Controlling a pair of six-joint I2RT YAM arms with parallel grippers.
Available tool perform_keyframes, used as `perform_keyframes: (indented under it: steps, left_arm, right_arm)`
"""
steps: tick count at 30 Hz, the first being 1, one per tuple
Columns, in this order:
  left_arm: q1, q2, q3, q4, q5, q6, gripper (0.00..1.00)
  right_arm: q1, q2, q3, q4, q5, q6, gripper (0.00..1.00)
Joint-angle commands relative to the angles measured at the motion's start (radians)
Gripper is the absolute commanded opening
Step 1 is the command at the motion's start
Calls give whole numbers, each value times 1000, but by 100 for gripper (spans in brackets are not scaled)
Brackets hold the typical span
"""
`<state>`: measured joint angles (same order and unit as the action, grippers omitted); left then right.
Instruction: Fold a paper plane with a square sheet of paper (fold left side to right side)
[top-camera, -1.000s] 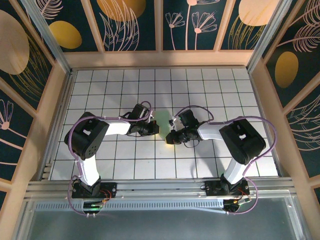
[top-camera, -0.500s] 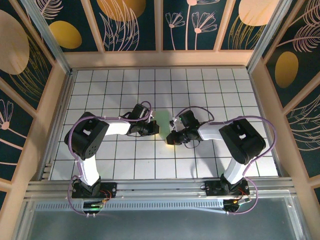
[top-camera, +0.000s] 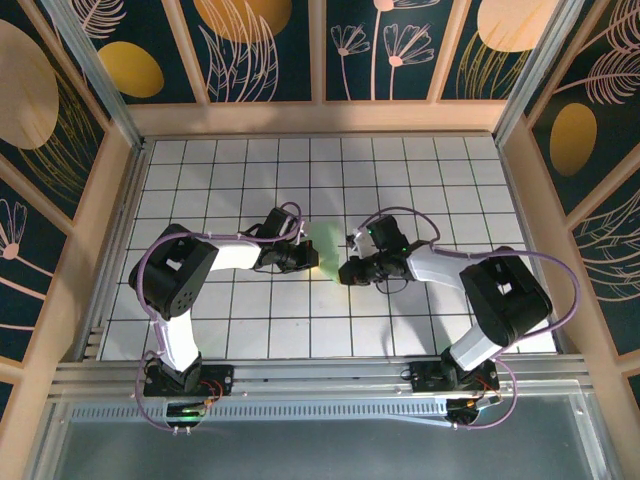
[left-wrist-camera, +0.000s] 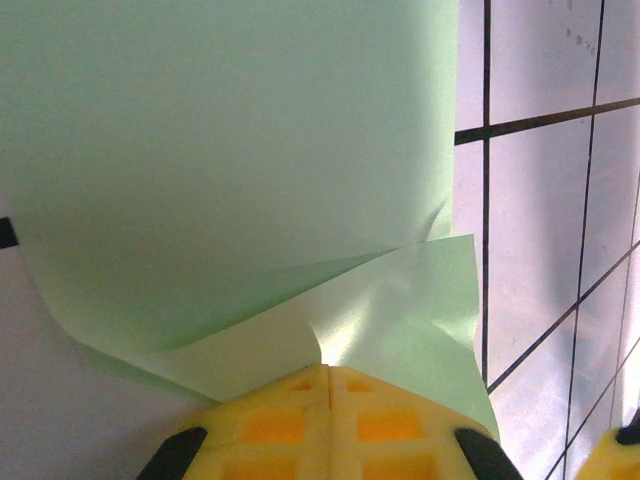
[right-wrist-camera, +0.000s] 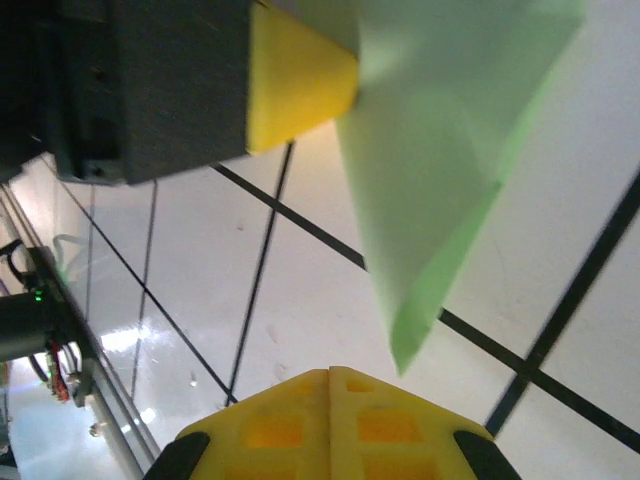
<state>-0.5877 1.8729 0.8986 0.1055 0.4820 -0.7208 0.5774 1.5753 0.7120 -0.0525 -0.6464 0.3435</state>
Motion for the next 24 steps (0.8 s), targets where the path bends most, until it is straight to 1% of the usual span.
perform_keyframes:
  steps: [1, 9, 17, 24]
  left_arm:
    - [4, 40, -21, -69, -85, -19, 0]
    - [3, 40, -23, -72, -82, -18, 0]
    - [3, 37, -26, -73, -85, -15, 0]
    - [4, 28, -24, -69, -85, -13, 0]
  right_arm:
    - [11, 18, 35, 17, -26, 19, 0]
    - [29, 121, 59, 98, 7, 77, 0]
    - [15, 155, 46, 94, 44, 124, 0]
    - [5, 174, 37, 51, 64, 130, 0]
